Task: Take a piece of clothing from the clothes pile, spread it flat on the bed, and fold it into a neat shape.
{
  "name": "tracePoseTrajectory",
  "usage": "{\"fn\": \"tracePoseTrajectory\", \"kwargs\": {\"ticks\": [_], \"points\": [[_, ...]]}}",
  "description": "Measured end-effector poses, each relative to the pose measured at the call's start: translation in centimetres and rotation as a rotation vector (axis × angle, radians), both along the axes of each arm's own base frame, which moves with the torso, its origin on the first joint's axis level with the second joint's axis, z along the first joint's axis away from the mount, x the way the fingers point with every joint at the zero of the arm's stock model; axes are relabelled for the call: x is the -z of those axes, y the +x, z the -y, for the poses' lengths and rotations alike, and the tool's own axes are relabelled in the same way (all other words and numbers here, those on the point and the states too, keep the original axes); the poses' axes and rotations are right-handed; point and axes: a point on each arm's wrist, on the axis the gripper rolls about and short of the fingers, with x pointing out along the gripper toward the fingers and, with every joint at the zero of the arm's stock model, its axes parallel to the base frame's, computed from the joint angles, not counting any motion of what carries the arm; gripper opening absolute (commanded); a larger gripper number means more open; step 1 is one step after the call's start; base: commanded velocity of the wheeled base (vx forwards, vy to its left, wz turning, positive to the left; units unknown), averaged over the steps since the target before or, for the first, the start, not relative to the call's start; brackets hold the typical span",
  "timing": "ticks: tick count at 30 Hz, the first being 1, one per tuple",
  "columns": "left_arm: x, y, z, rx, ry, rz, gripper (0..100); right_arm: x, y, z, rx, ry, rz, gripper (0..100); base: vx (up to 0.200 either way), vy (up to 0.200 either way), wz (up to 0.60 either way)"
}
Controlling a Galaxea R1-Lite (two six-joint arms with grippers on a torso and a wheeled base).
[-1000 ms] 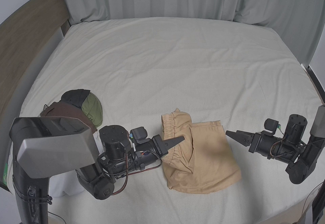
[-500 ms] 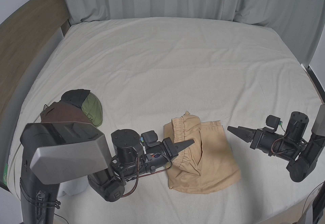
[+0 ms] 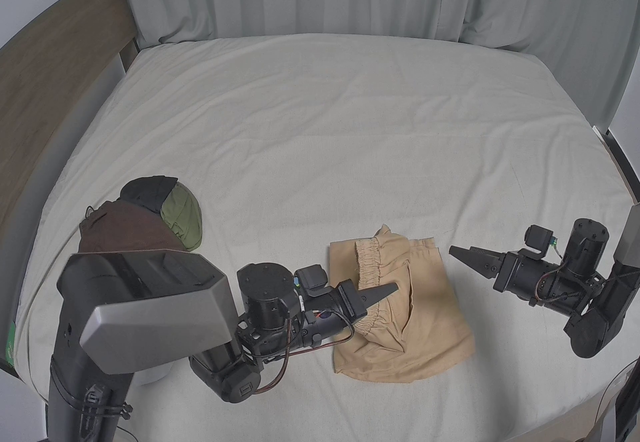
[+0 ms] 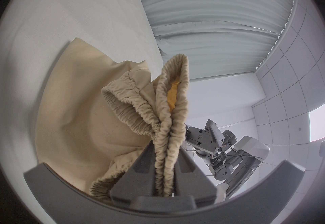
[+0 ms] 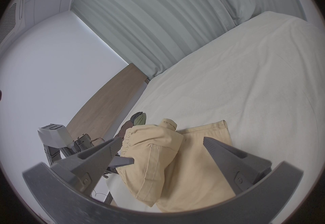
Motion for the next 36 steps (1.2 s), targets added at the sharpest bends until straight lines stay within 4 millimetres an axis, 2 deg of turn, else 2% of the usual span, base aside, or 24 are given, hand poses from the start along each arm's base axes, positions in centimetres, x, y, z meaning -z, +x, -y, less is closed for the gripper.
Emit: {"fn": "tracePoseTrajectory", "kwargs": {"ticks": [7,8,24,33,36], "points": [[0.3,0.0,0.2,0.003,0.002,-0.002,0,-0.1,0.1,0.0,0.001,0.001,0.004,100,0.0,0.0,0.0],[0.4,0.0,0.2,0.002,0.003,-0.003,100,-0.1,0.1,0.1,0.003,0.001,0.004,100,0.0,0.0,0.0],[1.1,0.4,0.2,-0.025,0.029,0.027,100,0.1,0.1,0.1,0.006,-0.002,0.0,100,0.0,0.0,0.0],[0.9,0.3,-0.3,-0.036,0.056,0.064,100,0.6,0.0,-0.1,-0.005,-0.007,-0.022,100,0.0,0.0,0.0],[0.5,0.5,-1.1,-0.053,0.077,0.092,100,1.1,0.0,-0.3,-0.012,-0.011,-0.04,100,0.0,0.0,0.0]]}}
